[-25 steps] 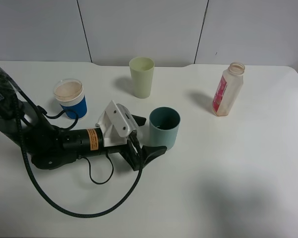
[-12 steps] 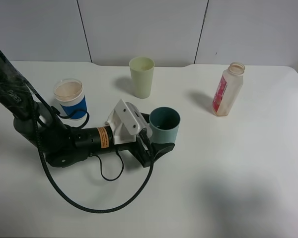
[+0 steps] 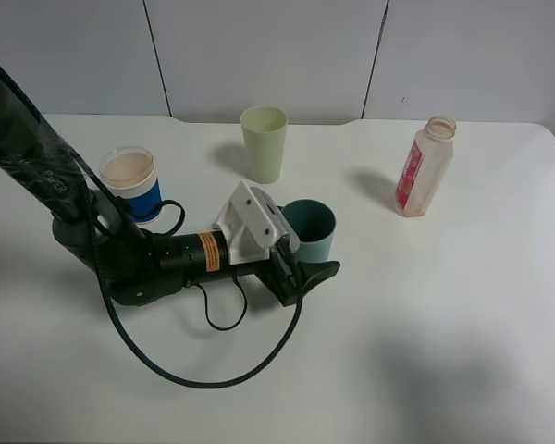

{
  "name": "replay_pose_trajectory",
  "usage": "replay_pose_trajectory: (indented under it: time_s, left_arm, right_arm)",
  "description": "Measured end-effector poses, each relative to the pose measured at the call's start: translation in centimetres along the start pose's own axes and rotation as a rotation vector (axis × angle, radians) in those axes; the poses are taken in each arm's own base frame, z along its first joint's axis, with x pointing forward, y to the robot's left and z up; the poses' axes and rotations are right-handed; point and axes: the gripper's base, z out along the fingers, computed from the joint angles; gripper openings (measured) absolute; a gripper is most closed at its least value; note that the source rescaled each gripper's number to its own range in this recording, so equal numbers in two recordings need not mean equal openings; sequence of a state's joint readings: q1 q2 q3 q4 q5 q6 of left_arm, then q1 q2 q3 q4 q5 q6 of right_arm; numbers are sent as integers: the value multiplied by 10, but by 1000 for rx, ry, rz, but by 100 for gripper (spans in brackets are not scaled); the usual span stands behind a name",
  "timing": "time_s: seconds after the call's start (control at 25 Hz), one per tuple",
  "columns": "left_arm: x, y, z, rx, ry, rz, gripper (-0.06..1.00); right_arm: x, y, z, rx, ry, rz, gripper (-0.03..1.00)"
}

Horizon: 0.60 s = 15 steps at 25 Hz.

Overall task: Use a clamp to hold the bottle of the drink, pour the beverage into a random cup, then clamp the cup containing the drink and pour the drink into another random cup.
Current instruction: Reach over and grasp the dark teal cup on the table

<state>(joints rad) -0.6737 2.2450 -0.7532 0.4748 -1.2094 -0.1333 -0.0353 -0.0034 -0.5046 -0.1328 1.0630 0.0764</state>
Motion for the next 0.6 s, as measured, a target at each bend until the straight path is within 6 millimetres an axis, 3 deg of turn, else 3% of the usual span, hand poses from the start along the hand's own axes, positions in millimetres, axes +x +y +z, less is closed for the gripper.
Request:
replay_pose_trajectory:
  time_s: [0.36,0.6]
  left_arm:
    - [-2,-6,7,16,-12,7,93]
    - [-3,-4,10,13,-22,11,86]
  right_arm:
    - [0,0,0,0,0,0,98]
    - [0,0,0,0,0,0,98]
